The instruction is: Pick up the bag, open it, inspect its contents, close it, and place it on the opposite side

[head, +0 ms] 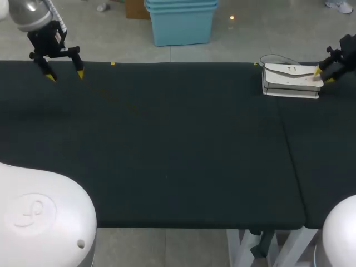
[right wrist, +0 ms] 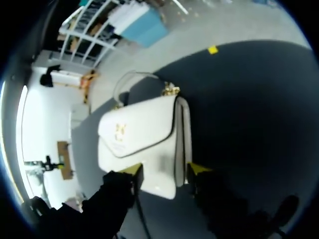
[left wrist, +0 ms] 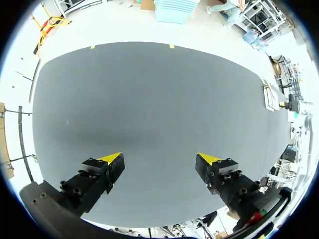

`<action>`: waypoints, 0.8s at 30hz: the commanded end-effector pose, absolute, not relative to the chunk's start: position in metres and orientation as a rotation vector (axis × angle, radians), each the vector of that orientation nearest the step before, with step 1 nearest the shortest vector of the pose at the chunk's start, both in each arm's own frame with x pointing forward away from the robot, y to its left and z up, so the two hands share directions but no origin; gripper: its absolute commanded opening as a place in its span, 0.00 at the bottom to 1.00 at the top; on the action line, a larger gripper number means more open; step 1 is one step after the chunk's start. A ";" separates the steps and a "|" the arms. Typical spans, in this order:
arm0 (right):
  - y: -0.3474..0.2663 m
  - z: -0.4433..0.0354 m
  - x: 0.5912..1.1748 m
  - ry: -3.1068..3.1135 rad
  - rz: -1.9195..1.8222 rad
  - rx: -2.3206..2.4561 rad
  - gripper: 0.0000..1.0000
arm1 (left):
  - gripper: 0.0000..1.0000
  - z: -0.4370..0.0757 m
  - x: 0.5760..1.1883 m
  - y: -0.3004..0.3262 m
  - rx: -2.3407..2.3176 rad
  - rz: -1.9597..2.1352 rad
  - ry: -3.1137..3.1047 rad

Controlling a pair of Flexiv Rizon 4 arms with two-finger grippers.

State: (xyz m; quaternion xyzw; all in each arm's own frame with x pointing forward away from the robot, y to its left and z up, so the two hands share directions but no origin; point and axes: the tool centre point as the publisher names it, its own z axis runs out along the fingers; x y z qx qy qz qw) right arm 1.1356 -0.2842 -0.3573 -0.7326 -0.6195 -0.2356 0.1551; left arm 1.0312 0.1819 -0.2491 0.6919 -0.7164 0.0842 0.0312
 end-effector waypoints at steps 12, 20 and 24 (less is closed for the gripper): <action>-0.259 -0.282 1.082 -2.114 -0.629 -2.361 1.00 | 1.00 -0.239 1.031 0.181 2.165 0.235 -2.232; -0.246 -0.264 1.060 -2.253 -0.575 -2.434 1.00 | 1.00 -0.233 1.035 0.181 2.196 0.229 -2.223; -0.245 -0.262 1.058 -2.260 -0.571 -2.443 1.00 | 1.00 -0.232 1.037 0.181 2.210 0.216 -2.213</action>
